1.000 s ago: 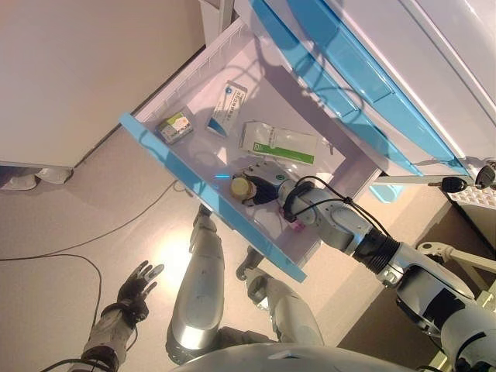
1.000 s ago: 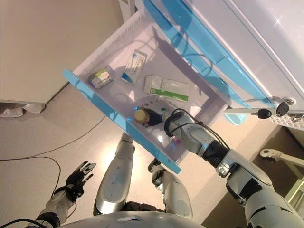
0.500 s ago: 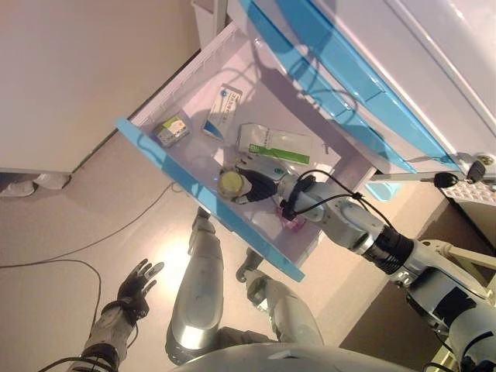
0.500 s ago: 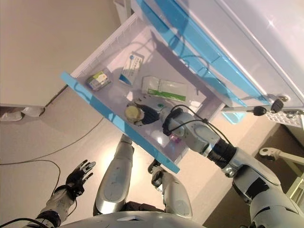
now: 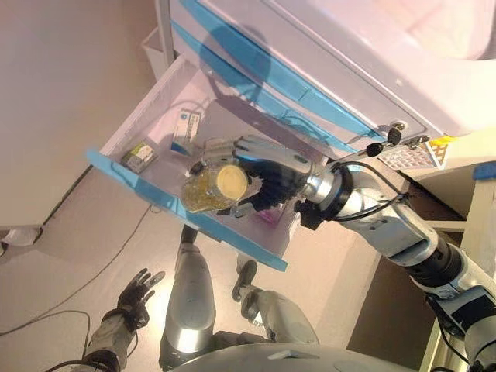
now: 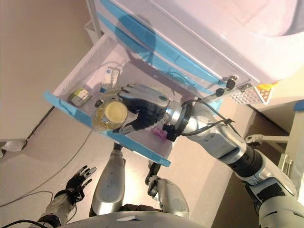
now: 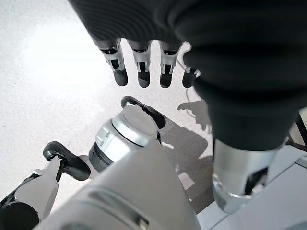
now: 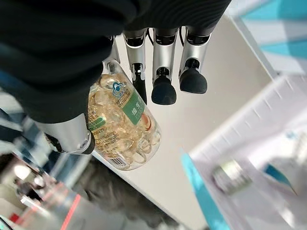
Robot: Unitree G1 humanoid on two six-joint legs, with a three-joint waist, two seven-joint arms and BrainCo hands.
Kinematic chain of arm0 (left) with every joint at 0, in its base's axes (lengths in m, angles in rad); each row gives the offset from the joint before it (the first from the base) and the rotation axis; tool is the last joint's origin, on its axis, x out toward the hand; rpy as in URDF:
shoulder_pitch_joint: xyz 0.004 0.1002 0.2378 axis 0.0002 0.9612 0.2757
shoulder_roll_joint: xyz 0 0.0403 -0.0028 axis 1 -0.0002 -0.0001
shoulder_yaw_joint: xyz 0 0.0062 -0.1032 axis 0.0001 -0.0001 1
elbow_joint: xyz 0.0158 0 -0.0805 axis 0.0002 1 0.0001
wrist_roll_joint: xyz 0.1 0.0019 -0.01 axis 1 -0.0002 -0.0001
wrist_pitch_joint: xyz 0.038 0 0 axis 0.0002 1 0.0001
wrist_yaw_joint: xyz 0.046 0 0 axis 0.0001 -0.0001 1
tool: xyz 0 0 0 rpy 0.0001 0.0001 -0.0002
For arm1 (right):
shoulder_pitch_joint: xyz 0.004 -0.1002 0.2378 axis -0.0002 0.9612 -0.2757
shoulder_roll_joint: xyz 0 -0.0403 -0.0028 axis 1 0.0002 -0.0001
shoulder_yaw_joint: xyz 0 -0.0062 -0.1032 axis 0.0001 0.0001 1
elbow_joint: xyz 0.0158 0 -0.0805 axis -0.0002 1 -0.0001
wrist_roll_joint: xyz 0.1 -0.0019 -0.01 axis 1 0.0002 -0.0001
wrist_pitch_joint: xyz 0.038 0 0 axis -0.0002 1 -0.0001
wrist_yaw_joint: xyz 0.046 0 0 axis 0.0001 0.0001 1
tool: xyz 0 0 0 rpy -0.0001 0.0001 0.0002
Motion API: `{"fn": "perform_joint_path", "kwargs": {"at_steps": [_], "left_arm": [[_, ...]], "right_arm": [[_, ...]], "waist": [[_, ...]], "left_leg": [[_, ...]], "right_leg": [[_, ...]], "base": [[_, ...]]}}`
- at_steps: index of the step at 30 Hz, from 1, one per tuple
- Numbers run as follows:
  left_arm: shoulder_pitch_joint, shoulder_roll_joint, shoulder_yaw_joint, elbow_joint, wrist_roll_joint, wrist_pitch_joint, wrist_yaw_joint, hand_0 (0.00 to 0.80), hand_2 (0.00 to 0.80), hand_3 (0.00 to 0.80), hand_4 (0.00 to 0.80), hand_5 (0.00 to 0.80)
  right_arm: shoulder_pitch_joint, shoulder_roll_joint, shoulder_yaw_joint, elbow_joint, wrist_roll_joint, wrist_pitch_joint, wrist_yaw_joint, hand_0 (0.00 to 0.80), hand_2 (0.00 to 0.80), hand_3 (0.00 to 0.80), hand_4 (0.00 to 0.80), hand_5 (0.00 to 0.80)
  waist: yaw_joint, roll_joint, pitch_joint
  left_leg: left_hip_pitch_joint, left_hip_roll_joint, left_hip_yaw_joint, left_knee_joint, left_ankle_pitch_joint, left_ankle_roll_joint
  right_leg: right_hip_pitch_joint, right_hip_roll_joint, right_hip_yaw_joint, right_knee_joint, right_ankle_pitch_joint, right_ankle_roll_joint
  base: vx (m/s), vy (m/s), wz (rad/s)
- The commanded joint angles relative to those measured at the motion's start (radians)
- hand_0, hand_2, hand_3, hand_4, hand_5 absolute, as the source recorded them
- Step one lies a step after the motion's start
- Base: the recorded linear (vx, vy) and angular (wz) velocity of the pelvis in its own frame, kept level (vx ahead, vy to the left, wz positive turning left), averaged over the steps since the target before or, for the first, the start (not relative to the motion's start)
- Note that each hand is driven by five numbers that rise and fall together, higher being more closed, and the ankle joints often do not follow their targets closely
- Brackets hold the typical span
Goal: Open the drawer and pick up the medicine
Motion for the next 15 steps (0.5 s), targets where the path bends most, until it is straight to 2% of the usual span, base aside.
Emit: {"fn": "perform_joint_path", "kwargs": {"at_steps": [1, 5, 9, 15], "left_arm": [[0.114, -0.055, 0.013, 0.049, 0.055, 0.001, 0.01, 0.0, 0.0, 0.0, 0.0, 0.0], [0.139, -0.082, 0.018, 0.076, 0.069, 0.008, 0.014, 0.0, 0.0, 0.0, 0.0, 0.0], [0.167, -0.101, 0.024, 0.095, 0.092, 0.029, 0.019, 0.0, 0.0, 0.0, 0.0, 0.0], [0.193, -0.111, 0.035, 0.135, 0.118, 0.052, 0.017, 0.0, 0.0, 0.0, 0.0, 0.0]], "right_arm": [[0.003, -0.029, -0.076, -0.089, 0.128, -0.005, -0.036, 0.8, 0.8, 0.8, 0.8, 0.8], [0.0, -0.029, -0.144, -0.082, 0.212, 0.049, -0.059, 0.8, 0.8, 0.8, 0.8, 0.8], [-0.031, -0.036, -0.209, -0.047, 0.302, 0.131, -0.108, 0.8, 0.8, 0.8, 0.8, 0.8], [-0.126, -0.041, -0.245, 0.052, 0.406, 0.225, -0.211, 0.8, 0.8, 0.8, 0.8, 0.8]], "waist": [[-0.025, 0.042, -0.164], [-0.039, 0.058, -0.213], [-0.046, 0.073, -0.253], [-0.041, 0.09, -0.286]], "left_leg": [[0.132, -0.012, -0.037, -0.083, -0.094, 0.04], [0.166, -0.011, -0.026, -0.098, -0.092, 0.034], [0.204, -0.013, -0.022, -0.105, -0.096, 0.03], [0.245, -0.014, -0.02, -0.121, -0.092, 0.028]], "right_leg": [[-0.031, -0.075, 0.018, 0.02, 0.1, 0.061], [-0.008, -0.084, 0.021, 0.012, 0.098, 0.059], [0.02, -0.091, 0.021, 0.006, 0.097, 0.057], [0.057, -0.102, 0.012, -0.002, 0.096, 0.057]], "base": [[0.114, 0.038, -0.11], [0.144, 0.052, -0.09], [0.152, 0.046, -0.07], [0.119, 0.049, -0.03]]}}
